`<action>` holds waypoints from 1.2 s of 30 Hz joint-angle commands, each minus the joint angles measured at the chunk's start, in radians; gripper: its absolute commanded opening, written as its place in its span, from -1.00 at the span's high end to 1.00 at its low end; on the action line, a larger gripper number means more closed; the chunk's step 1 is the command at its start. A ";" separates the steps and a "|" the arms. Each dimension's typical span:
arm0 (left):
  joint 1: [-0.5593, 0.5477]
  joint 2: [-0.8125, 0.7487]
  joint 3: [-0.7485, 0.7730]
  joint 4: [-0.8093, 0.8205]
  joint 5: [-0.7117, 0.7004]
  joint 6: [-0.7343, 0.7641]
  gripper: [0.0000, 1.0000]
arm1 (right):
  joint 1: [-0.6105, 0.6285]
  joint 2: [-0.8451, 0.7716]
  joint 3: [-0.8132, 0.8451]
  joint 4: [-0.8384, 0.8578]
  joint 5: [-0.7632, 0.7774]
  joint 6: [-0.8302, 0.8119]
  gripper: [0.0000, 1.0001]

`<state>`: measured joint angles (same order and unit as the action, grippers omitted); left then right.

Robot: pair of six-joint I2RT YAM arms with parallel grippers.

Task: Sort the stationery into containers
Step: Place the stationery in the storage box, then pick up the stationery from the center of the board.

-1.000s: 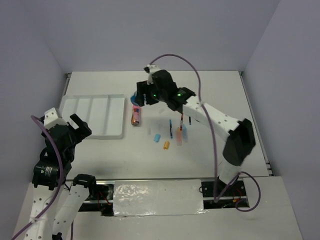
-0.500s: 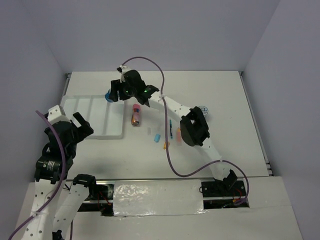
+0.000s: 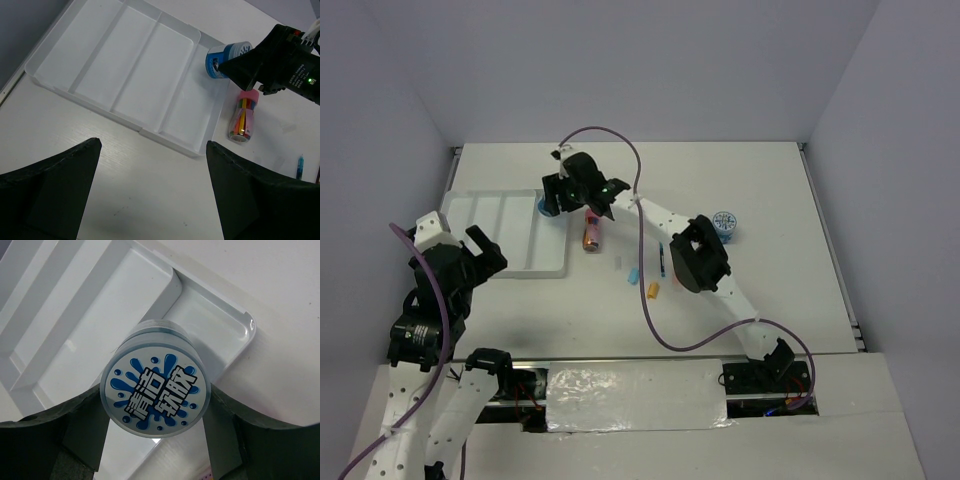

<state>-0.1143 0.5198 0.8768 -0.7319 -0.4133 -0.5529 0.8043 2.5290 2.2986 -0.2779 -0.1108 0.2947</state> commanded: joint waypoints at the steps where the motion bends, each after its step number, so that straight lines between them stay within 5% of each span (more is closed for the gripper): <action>1: -0.007 -0.015 0.001 0.043 0.011 0.010 -0.99 | 0.018 0.001 0.087 0.045 0.023 -0.038 -0.06; 9: -0.013 -0.030 -0.001 0.043 0.008 0.011 -0.99 | 0.026 -0.015 0.097 0.033 0.014 -0.046 -0.91; 16: -0.016 -0.033 -0.001 0.040 -0.001 0.010 -0.99 | 0.029 -0.056 0.088 -0.003 0.054 -0.077 -0.99; 23: -0.018 -0.035 0.004 0.032 -0.016 0.004 -0.99 | -0.007 -0.528 -0.279 -0.030 0.305 -0.060 -0.99; 29: -0.019 -0.032 0.002 0.032 -0.021 0.002 -0.99 | -0.264 -0.882 -0.694 -0.168 0.393 0.047 -0.99; 36: -0.015 -0.009 0.002 0.034 -0.018 0.004 -0.99 | -0.579 -0.974 -0.967 -0.251 0.401 -0.018 -1.00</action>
<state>-0.1295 0.4992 0.8768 -0.7322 -0.4213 -0.5533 0.2562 1.4918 1.4082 -0.4152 0.2604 0.3023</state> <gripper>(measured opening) 0.994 0.997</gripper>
